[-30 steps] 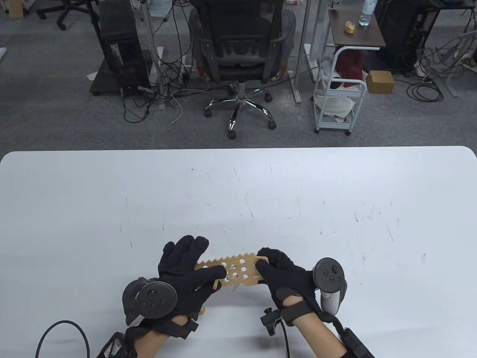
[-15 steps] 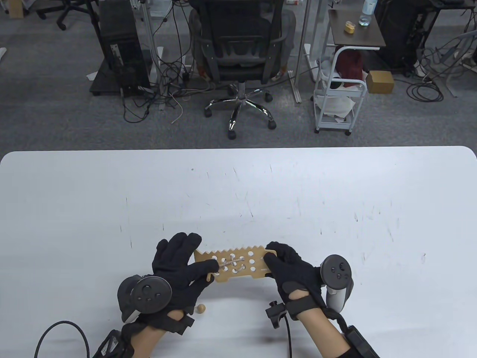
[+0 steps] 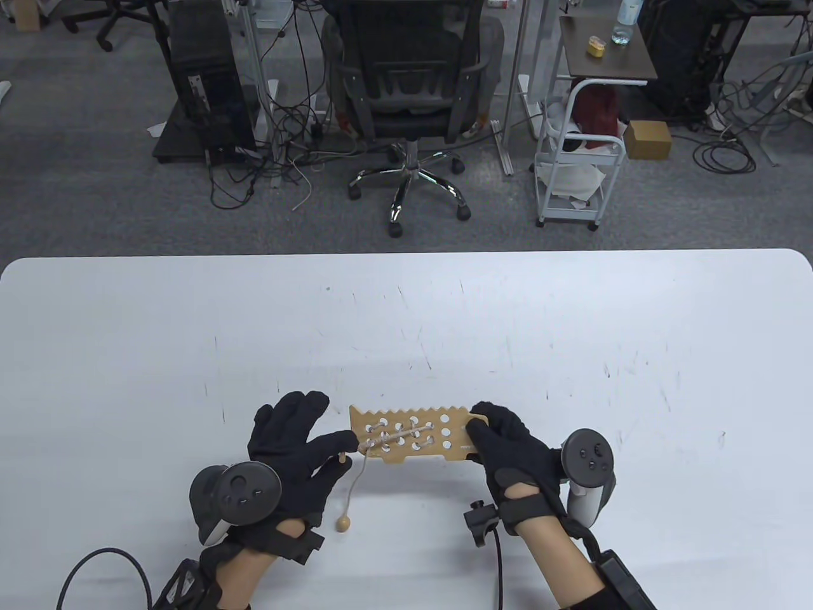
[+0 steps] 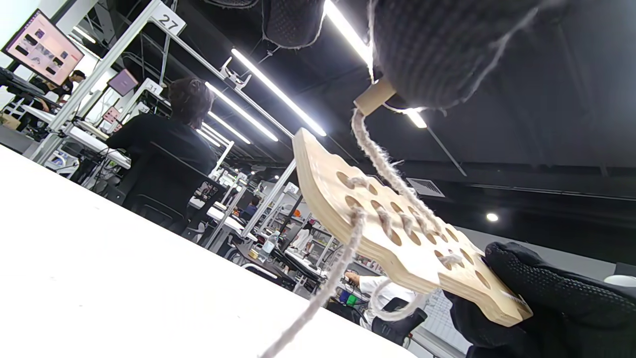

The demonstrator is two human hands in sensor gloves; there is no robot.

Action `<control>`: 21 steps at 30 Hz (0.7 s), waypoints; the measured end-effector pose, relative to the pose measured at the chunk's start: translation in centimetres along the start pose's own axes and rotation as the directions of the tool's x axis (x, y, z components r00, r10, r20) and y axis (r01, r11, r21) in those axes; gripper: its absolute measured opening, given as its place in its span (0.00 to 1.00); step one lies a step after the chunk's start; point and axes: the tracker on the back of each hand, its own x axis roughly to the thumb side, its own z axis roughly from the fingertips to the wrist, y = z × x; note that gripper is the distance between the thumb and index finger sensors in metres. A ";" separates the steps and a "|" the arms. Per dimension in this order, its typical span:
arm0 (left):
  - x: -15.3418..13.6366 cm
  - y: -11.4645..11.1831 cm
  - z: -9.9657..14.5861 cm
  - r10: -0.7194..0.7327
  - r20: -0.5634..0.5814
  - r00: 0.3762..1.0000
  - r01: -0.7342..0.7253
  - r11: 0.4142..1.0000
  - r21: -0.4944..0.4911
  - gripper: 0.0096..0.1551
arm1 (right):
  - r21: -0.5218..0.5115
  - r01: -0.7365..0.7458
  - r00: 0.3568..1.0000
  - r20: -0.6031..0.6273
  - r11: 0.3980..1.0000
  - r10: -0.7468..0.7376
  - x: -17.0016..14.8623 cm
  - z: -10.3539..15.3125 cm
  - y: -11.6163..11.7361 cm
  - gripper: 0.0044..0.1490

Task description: Thread rope through all holes on crocodile lacing toy

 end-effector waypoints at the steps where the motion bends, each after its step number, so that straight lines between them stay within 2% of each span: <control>1: -0.1 0.1 0.0 0.000 -0.006 1.000 0.000 1.000 0.001 0.25 | -0.005 0.001 1.000 -0.002 1.000 -0.001 0.0 -0.1 -0.1 0.30; 21: -2.4 1.7 -0.3 0.017 -0.096 0.995 -0.012 0.999 0.052 0.25 | -0.092 0.013 0.998 -0.054 0.996 -0.018 -1.2 -1.4 -2.4 0.30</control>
